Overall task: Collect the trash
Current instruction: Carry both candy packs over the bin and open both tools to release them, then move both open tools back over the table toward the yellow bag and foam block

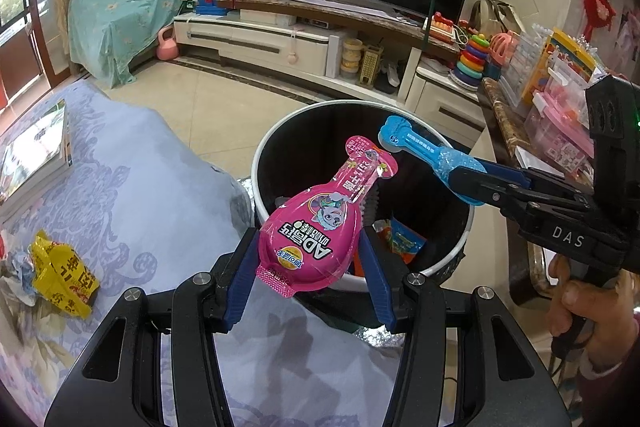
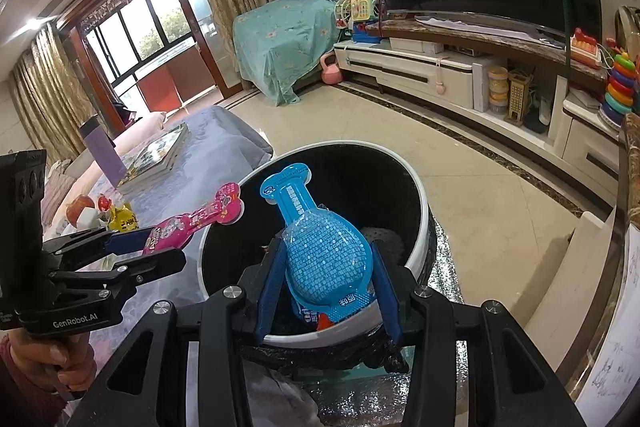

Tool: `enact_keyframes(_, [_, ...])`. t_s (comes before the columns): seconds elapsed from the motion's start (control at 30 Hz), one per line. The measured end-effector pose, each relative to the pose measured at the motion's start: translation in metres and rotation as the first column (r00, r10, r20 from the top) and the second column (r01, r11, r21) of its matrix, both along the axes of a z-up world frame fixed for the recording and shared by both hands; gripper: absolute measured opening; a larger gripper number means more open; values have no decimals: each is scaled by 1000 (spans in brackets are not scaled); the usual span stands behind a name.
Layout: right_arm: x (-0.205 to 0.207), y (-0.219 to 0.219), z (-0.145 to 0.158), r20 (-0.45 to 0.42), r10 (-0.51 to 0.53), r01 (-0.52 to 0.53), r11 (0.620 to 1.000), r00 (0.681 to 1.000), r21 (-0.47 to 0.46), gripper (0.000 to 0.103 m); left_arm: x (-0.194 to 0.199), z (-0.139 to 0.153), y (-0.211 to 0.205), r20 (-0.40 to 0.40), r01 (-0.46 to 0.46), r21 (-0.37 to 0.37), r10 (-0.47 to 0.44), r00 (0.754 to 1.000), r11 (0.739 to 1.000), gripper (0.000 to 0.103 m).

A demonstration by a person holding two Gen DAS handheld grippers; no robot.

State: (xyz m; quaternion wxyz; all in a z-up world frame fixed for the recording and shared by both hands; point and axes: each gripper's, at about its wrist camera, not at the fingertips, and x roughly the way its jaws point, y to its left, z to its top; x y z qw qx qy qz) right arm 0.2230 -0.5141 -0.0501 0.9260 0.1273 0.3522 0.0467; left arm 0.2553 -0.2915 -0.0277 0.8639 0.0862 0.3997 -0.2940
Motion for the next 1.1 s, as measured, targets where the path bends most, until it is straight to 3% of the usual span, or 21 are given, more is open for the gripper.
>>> enact_keyframes(1.0, [16,-9,-1,-21,-13,12,999,1000,-32,43,16,-7,-18,-24,7,31,-7,1000,999,51])
enact_keyframes(1.07, [17,-10,0,-19,-16,15,999,1000,-30,45,16,-7,-17,-24,2,31,-1,1000,1000,54])
enact_keyframes(1.1, [17,-11,0,-18,-21,20,999,1000,-26,47,16,-7,-17,-28,-1,31,2,1000,1000,62])
